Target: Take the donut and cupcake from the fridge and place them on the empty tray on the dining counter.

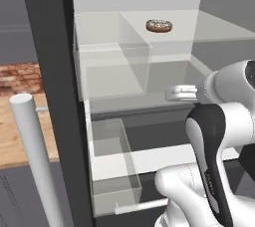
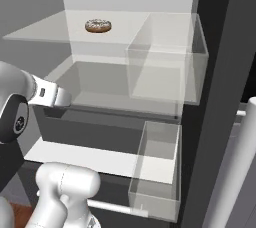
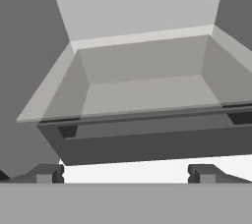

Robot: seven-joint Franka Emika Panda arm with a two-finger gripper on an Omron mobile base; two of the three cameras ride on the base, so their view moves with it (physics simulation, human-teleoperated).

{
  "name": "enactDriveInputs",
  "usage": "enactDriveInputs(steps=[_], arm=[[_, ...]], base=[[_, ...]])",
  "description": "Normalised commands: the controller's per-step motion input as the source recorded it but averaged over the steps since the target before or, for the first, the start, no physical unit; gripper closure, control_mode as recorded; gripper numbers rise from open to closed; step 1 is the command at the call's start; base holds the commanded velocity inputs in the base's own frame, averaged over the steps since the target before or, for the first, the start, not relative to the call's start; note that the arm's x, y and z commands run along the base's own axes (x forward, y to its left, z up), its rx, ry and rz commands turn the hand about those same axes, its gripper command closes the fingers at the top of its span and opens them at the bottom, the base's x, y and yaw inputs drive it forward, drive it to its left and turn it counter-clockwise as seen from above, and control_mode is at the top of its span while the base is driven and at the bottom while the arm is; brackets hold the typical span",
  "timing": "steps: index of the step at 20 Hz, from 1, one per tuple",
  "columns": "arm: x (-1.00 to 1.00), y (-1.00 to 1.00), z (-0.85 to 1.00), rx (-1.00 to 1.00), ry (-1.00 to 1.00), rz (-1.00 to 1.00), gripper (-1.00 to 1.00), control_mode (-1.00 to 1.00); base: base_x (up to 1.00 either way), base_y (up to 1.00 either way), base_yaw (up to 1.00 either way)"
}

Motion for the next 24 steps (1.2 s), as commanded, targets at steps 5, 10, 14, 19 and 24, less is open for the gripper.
enactDriveInputs(steps=[5,10,14,19,24], arm=[[0.0,0.0,0.0,0.0,0.0,0.0,-1.0,1.0],[0.34,-0.14,0.0,0.02,0.08,0.01,-1.0,-1.0],[0.03,-0.32,0.48,0.09,0.06,0.04,-1.0,-1.0],[0.0,0.0,0.88,0.01,0.2,0.0,-1.0,-1.0],[0.0,-0.14,0.38,0.0,0.02,-0.01,-1.0,-1.0]], base=[[0.98,-0.15,-0.42],[0.3,-0.07,-0.12],[0.0,0.0,0.0],[0.0,0.0,0.0],[0.0,0.0,0.0]])
